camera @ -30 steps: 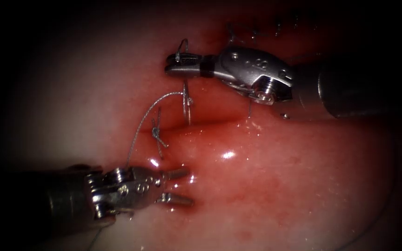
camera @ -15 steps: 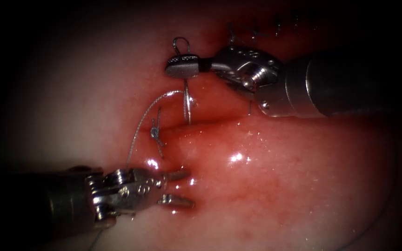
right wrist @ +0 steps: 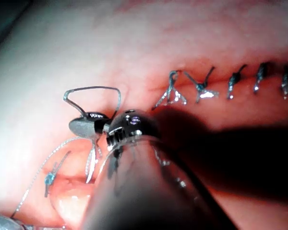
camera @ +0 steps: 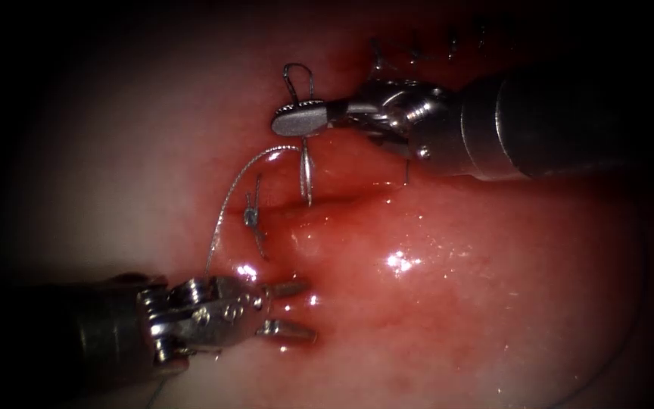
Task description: Wound Closure
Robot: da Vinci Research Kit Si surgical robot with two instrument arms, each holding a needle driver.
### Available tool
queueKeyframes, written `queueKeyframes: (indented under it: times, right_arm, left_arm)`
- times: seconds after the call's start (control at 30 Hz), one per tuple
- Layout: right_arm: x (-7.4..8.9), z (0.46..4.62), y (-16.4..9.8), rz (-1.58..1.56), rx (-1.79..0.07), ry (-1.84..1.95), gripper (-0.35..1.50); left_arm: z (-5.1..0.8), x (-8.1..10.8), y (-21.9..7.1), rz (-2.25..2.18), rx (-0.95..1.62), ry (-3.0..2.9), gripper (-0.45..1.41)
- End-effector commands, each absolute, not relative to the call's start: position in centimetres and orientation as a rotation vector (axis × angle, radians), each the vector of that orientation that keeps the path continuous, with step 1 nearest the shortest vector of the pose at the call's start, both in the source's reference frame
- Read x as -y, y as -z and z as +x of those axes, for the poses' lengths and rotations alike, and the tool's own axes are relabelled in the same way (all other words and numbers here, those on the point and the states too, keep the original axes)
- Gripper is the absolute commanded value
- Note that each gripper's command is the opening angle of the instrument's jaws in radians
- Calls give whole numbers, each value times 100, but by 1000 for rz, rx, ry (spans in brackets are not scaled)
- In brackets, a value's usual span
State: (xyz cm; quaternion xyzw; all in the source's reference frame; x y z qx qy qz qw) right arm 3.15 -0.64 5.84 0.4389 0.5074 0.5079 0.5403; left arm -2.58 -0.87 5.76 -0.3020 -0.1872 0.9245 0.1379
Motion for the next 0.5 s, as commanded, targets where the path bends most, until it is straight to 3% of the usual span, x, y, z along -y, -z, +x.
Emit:
queueKeyframes:
  times: [0.03, 0.5]
  right_arm:
    - [78, 324, -582, 1071, -1195, -1197, -35]
    - [121, 322, -562, 1166, -1158, -1201, -35]
  left_arm:
    - [-263, 88, -581, -876, 545, -2675, 62]
    - [-259, 86, -579, -873, 540, -2678, 62]
